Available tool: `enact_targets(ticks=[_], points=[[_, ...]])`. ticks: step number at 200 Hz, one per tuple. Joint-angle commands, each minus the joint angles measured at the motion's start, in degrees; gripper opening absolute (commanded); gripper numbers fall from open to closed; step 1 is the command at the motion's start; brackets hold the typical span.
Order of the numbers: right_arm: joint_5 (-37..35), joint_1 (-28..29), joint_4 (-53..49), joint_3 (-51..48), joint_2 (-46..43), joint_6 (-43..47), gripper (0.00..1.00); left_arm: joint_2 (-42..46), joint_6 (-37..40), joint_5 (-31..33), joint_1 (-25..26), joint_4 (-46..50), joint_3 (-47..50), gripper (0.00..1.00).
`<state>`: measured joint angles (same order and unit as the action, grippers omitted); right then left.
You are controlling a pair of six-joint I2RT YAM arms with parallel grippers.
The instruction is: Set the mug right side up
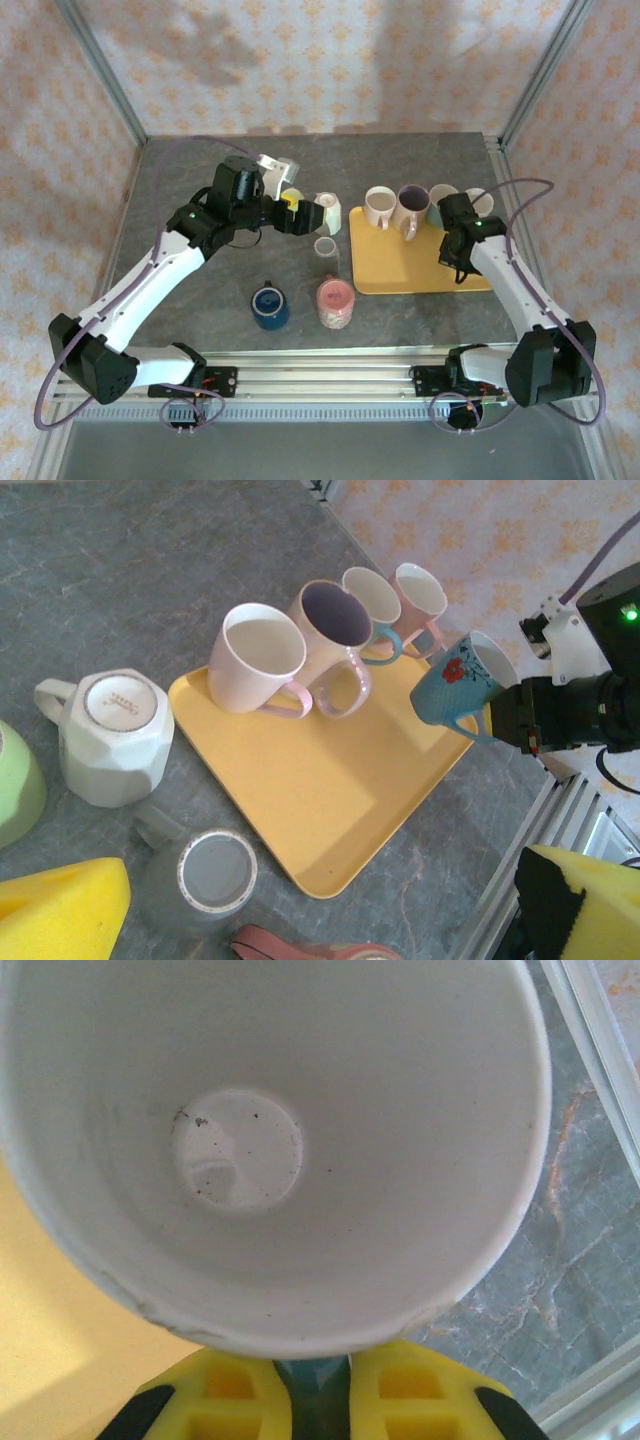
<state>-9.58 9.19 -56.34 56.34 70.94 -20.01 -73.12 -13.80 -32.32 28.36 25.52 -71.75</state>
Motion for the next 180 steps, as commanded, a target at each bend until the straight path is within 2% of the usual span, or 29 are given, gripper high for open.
enact_targets(ticks=[1, 89, 180], points=[[-3.6, -0.1, 3.9, -0.3, 1.9, 1.1, 0.0, 1.3, 0.5, -0.5, -0.5, -0.9, 1.1, 1.0], [-9.3, -3.0, 4.8, -1.3, 7.4, -3.1, 0.0, 2.6, -0.3, 0.8, -0.6, -1.7, 3.2, 1.0], [-8.8, -7.7, 9.6, -1.0, 11.5, 2.7, 0.0, 2.3, -0.5, 1.2, -0.6, -1.7, 3.2, 1.0]])
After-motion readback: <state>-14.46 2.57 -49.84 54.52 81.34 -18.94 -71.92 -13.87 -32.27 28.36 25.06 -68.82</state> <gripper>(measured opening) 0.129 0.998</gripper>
